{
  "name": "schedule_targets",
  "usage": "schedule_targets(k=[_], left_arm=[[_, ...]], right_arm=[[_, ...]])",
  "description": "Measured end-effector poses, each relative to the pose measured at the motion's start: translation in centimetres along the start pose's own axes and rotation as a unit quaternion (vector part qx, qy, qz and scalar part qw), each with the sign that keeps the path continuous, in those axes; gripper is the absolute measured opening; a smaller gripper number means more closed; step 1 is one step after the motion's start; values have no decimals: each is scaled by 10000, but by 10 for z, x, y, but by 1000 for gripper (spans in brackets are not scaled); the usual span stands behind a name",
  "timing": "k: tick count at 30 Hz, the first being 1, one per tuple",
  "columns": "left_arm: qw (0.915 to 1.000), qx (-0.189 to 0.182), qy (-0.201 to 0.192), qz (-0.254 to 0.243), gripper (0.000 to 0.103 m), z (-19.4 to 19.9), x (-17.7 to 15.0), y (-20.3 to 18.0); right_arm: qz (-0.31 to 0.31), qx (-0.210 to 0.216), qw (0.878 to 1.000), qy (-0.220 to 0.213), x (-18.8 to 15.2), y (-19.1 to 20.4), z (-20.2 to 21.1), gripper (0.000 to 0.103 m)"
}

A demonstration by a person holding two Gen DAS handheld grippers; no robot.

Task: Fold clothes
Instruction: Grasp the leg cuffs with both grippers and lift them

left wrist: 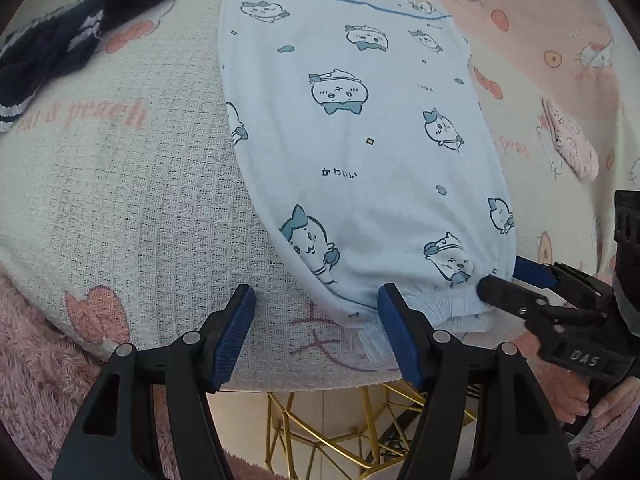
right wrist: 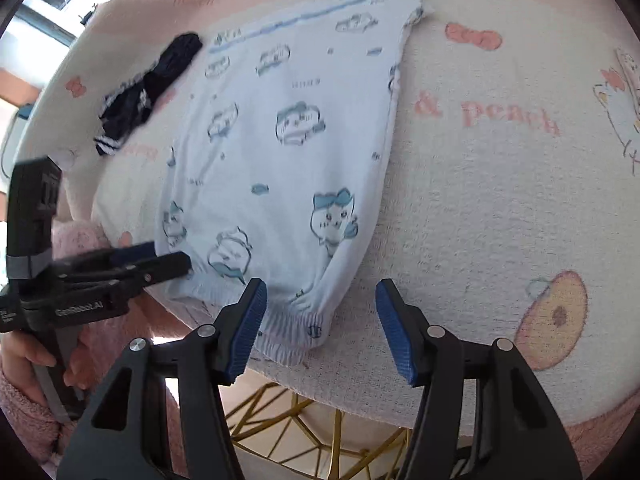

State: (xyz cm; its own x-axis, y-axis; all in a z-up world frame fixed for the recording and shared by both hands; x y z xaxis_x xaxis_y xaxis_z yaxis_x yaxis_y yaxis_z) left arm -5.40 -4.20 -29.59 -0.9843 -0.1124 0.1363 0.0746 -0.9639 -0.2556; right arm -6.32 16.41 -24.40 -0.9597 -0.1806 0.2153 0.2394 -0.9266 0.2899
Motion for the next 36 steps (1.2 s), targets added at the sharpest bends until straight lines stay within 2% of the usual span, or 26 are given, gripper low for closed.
schedule_targets(k=[2, 4, 7, 9, 12, 16, 19, 22, 23, 24, 25, 27, 29, 32, 35, 36], left_arm=[[9996, 234, 85, -102, 66, -3, 1, -7], [9995, 285, 103, -31, 66, 0, -2, -1], [9990, 361, -72, 245, 66, 12, -3, 12], [9986, 117, -274, 439, 66, 20, 0, 18], [9977, -264, -135, 605, 66, 14, 1, 21], [9971, -380, -140, 647, 66, 11, -26, 10], [9950, -641, -128, 756, 66, 10, -34, 7], [9859, -1158, -32, 1204, 66, 15, -46, 24], [9812, -1379, 34, 1349, 66, 14, -49, 25], [9776, -1524, 55, 1448, 66, 16, -54, 25], [9742, -1651, 67, 1535, 66, 17, -59, 25], [9736, -1668, -11, 1558, 65, 19, -62, 28], [9728, -1699, -73, 1574, 59, 26, -69, 36], [9713, -1805, -64, 1549, 58, -22, -38, 15], [9696, -1817, -60, 1637, 58, -48, -18, 2], [9689, -1840, -101, 1651, 58, -49, -15, 0]], right_arm=[[195, -226, 9995, 80, -4, 9, -5, 59], [316, -320, 9988, 191, 0, 17, -20, 58], [127, -220, 9997, 70, -3, 7, -12, 58], [-62, -94, 9999, -115, -2, 1, -5, 58], [-335, 39, 9989, -320, 3, -7, -5, 58], [-598, 312, 9975, -230, 7, -8, -14, 59], [-601, 460, 9969, -221, 9, -3, -19, 58], [-312, 178, 9991, -236, 9, 12, -27, 56], [-224, 125, 9994, -232, 8, 16, -27, 52], [-209, 227, 9993, -199, 5, 17, -26, 36], [-252, 393, 9988, -163, 4, 18, -26, 28], [-265, 435, 9985, -181, 3, 17, -26, 27], [-294, 465, 9984, -163, 2, 14, -28, 27], [-472, 660, 9965, -177, 4, 9, -28, 34], [-342, 868, 9954, -207, 6, 12, -29, 54], [-283, 851, 9957, -225, 6, 14, -29, 56]])
Point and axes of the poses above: each gripper's, at about its wrist camera, not at the fingertips, and z roughly against the way its jaws point, y to its left, x to its top, the point moved 1 cm from there along -z, roughly the way its jaws point, and after that the axes turned 2 degrees about -x, right-handed, at the moved point
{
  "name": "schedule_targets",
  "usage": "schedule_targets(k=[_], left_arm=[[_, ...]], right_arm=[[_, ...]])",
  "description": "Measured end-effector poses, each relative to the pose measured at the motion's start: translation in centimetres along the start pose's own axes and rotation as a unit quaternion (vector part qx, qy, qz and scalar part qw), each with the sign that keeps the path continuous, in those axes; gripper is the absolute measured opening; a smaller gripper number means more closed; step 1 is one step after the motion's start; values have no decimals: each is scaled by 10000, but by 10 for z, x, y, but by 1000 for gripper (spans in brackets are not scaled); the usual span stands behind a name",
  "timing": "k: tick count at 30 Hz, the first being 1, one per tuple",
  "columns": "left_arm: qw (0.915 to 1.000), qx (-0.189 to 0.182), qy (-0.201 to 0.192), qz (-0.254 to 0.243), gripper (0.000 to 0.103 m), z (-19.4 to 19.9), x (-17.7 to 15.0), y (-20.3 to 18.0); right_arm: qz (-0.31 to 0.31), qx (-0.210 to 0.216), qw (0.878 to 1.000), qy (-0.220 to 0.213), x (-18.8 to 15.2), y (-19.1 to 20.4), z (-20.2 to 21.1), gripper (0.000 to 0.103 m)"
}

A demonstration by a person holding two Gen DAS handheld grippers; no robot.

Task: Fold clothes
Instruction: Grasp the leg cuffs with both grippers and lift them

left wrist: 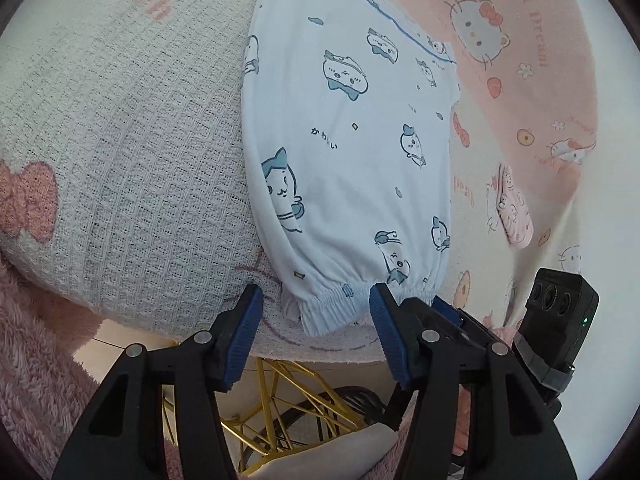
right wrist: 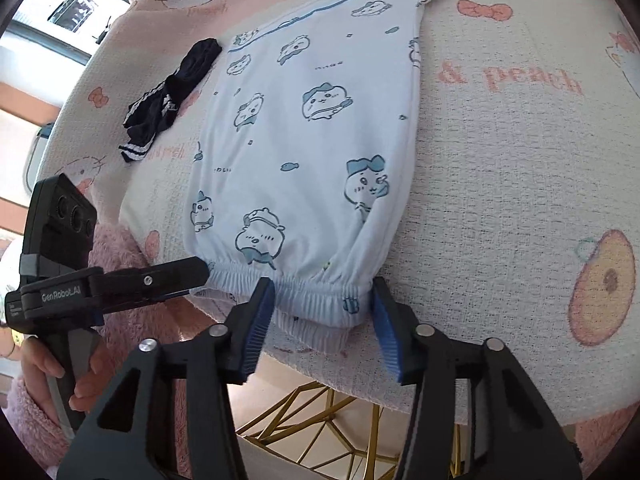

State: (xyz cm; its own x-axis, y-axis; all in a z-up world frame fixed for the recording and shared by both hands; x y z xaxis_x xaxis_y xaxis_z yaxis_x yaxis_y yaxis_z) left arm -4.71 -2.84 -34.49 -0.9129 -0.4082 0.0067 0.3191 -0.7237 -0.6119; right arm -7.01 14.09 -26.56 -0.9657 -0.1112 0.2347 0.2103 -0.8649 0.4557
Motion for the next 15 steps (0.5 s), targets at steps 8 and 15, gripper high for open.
schedule_targets(k=[8, 15], left_arm=[[9998, 61, -125, -130, 28, 7, -1, -1], [9999, -89, -74, -22, 37, 13, -7, 9]], right_arm=[[-29, -99, 9999, -73, 1, -3, 4, 17], [-341, 166, 9993, 25, 1, -12, -1, 21]])
Point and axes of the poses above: each gripper's, at about its wrist camera, not at the fingertips, and z roughly against the way its jaws point, y to its left, x to its top, the point moved 1 cm from there along -z, roughly the way its jaws point, and after that the axes turned 2 degrees about -x, right-handed, at the moved point
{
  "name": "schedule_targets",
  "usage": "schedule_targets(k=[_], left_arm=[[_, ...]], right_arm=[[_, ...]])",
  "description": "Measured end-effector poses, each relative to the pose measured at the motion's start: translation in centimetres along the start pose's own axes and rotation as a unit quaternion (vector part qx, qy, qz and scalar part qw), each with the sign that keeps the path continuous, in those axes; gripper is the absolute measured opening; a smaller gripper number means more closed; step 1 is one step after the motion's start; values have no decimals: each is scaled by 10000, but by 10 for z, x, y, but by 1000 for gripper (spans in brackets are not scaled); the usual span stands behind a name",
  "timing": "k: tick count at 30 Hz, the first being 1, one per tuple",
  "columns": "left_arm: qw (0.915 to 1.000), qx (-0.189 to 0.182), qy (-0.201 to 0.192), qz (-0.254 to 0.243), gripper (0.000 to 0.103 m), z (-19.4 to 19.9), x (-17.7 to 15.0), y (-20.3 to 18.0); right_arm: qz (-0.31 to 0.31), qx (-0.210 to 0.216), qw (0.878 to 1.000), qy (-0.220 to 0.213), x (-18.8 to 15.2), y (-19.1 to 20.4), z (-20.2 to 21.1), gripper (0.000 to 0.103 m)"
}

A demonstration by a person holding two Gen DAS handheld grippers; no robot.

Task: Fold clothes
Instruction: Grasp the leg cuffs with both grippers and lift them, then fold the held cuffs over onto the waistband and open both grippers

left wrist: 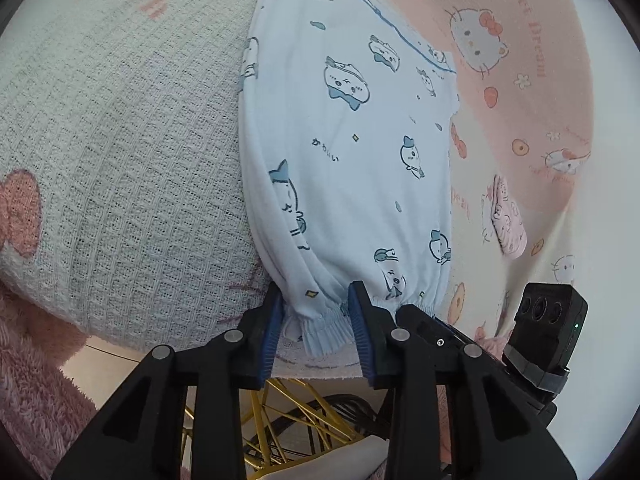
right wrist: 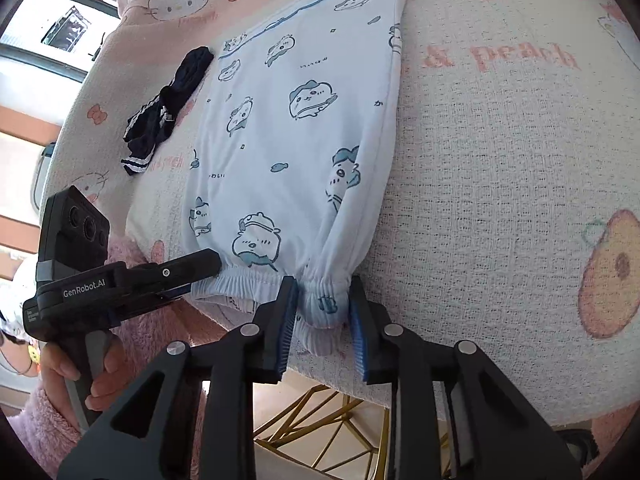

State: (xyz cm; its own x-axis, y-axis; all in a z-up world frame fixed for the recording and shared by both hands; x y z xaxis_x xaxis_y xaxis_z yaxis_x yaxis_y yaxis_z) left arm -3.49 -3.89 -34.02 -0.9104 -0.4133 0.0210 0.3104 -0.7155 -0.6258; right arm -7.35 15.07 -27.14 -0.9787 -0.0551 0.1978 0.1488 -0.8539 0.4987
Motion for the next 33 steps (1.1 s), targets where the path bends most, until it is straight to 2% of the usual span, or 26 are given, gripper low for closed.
schedule_targets(k=[4, 7, 10, 12, 14, 17, 20, 27, 31, 33], left_arm=[[9998, 116, 47, -175, 38, 3, -2, -3], [9997, 115, 5, -202, 37, 5, -4, -4], [9988, 244, -50, -412, 29, 7, -9, -12], [9982, 279, -106, -523, 20, 10, -12, -18], [9979, 286, -253, -515, 19, 23, -19, -22], [9965, 112, -519, -648, 18, 48, -34, -35], [9953, -132, -609, -744, 18, 65, -46, -46], [9976, -303, -285, -560, 18, 69, -58, -37], [9982, -593, -85, -90, 18, 62, -46, -22], [9967, -813, 38, -45, 18, 66, -37, -22]], right_arm=[[245, -161, 9996, 37, -1, 11, 0, 18], [93, 19, 9999, 142, -1, 2, -5, 20], [69, 103, 9998, 133, -2, -2, -4, 16], [133, 70, 9999, 79, -3, 3, 3, 12], [170, 107, 9998, 1, -4, 9, 14, 12], [42, 451, 9989, -136, -5, 12, 43, 12], [-15, 468, 9988, -116, -8, 15, 61, 12], [-217, 545, 9983, 50, -30, 19, 73, 12], [-274, 592, 9978, 97, -17, 17, 71, 12], [-183, 555, 9983, 5, -6, 22, 78, 12]])
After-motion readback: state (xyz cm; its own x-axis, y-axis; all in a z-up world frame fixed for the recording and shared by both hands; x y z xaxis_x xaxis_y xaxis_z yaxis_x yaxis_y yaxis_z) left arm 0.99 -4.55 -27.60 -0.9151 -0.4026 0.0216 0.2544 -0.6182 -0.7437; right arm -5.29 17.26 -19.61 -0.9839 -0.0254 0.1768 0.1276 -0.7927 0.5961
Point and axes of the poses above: each gripper's, at about its wrist camera, not at the fingertips, and z roughly against the way its jaws point, y to its left, x to its top, the point moved 1 cm from there along -z, roughly the way its jaws point, and after that the axes turned 2 degrees about -x, right-handed, at the moved point
